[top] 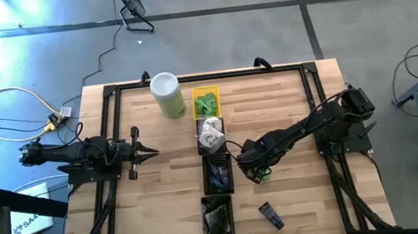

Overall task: Pick & Place Travel size toiletries
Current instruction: Put the green bottle into the yellow basket

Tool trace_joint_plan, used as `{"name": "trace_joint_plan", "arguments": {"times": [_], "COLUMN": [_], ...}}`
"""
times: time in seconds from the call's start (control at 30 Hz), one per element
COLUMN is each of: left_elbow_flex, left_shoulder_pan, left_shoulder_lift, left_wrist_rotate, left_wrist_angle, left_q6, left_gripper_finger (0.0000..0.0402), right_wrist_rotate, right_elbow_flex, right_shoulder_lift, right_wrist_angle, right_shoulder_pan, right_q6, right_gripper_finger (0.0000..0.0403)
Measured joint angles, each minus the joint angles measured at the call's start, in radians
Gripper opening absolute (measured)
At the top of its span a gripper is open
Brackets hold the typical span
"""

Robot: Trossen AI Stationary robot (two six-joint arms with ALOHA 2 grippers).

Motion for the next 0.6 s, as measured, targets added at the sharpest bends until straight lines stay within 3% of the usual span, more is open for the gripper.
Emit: {"name": "trace_joint_plan", "arguments": {"times": [0.3,0.43,0.6], "left_elbow_flex": [0.0,0.0,0.0], "left_shoulder_pan": [0.0,0.0,0.0], "left_shoulder_lift": [0.0,0.0,0.0], "left_wrist_rotate": [0.0,0.0,0.0], "left_wrist_angle": [0.0,0.0,0.0], "left_q6": [0.0,0.0,0.0], "left_gripper_finger": [0.0024,0.0024,0.0024], "right_wrist_rotate": [0.007,0.008,0.034], "right_elbow_flex": [0.0,0.0,0.0], "right_shoulder_lift": [0.0,0.0,0.0], "right_wrist_angle": [0.001,0.002,0.002], "right_shoulder_pan": [0.001,0.001,0.0], "right_q6": [-0.008,0.014,0.018], "right_gripper_finger": [0.0018,0.0062,0.0147]}}
